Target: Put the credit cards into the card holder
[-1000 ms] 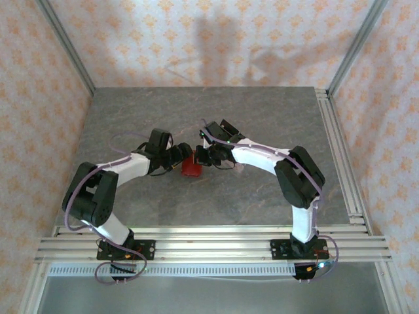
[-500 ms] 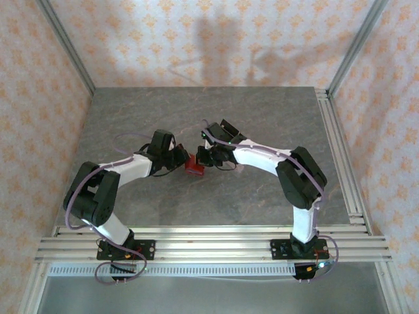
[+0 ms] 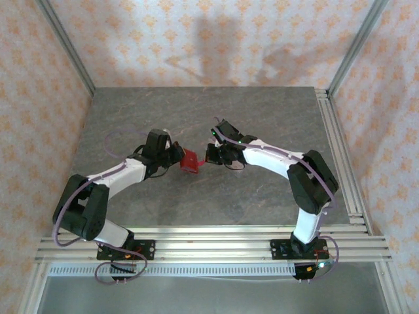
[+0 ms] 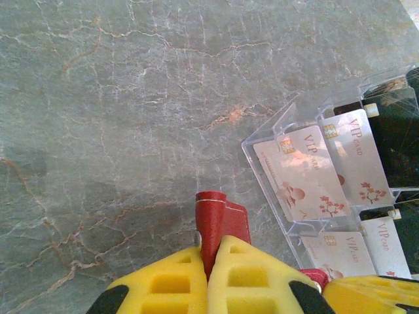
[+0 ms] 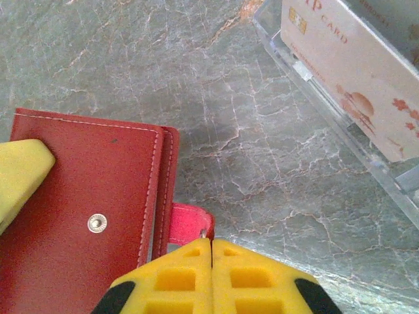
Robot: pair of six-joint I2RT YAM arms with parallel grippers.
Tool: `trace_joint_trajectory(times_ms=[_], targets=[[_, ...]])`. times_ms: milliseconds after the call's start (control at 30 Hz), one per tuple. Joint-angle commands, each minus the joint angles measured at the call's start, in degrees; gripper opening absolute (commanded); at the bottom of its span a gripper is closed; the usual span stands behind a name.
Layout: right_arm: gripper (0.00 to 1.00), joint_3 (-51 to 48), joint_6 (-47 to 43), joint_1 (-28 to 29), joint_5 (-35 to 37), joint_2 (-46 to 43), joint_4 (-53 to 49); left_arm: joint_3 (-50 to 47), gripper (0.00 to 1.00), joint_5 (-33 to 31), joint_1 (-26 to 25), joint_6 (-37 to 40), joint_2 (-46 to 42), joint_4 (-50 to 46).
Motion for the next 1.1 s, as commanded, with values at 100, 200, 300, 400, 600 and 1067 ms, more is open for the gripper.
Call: trace_joint_trajectory(times_ms=[100, 200, 300, 400, 600, 1067], targets=[[0.38, -1.61, 3.29, 0.11, -3.24, -1.26, 3.77, -0.36, 0.0, -2.7, -0.02, 3.16, -3.39, 0.48], [0.41, -1.59, 4.35, 0.11, -4.56, -0.55, 5.37, 0.03, 0.0, -2.38, -0.01, 3.21, -3.65, 0.3], [0.43, -1.52, 5.08, 0.11, -5.76, -0.23, 6.68, 0.07, 0.0, -2.41, -0.08, 3.3, -3.8, 0.09], [0.45, -1.19, 5.43, 0.12, -6.22, -0.17, 7.11, 0.07, 0.0, -2.26, -0.31, 3.3, -3.9, 0.21], [0.44, -0.39, 6.05, 0.11, -7.19, 1.39, 7.72, 0.48, 0.0, -2.04, -0.5, 3.03, -3.85, 0.46], [0.15, 1.7, 5.76, 0.12, -7.01, 5.36, 8.36, 0.7, 0.0, -1.59, -0.85, 2.51, -5.02, 0.33]])
